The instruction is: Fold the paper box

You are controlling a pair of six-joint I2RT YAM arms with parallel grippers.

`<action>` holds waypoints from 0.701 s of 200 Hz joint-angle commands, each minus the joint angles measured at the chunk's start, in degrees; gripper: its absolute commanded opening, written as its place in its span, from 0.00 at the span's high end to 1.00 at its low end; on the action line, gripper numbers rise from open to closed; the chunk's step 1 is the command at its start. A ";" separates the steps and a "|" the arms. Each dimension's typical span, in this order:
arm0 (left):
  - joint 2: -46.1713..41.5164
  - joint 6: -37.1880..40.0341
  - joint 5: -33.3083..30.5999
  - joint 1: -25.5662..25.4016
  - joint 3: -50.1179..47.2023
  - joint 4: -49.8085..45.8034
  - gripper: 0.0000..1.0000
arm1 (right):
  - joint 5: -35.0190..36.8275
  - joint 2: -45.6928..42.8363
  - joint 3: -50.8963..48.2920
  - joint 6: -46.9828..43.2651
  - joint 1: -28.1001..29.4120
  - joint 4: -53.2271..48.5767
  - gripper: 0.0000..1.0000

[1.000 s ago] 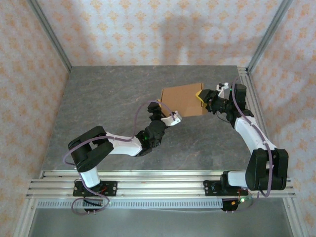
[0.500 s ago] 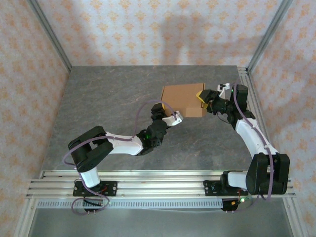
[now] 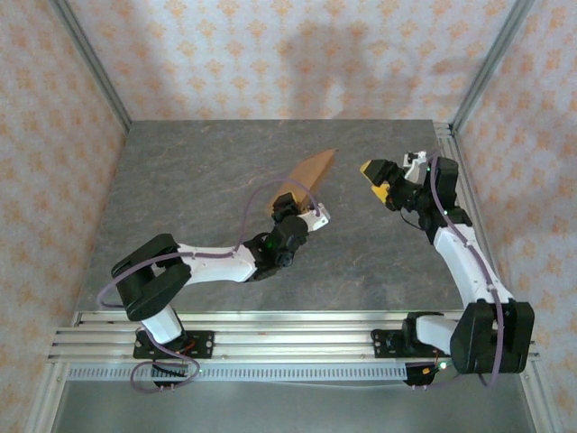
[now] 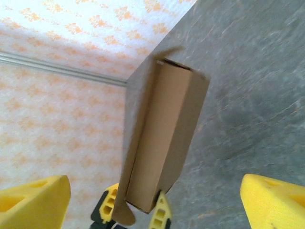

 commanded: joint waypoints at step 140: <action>-15.99 -32.79 25.84 14.11 -0.55 -30.31 0.48 | 7.57 -0.97 1.92 -15.65 1.19 -4.53 0.09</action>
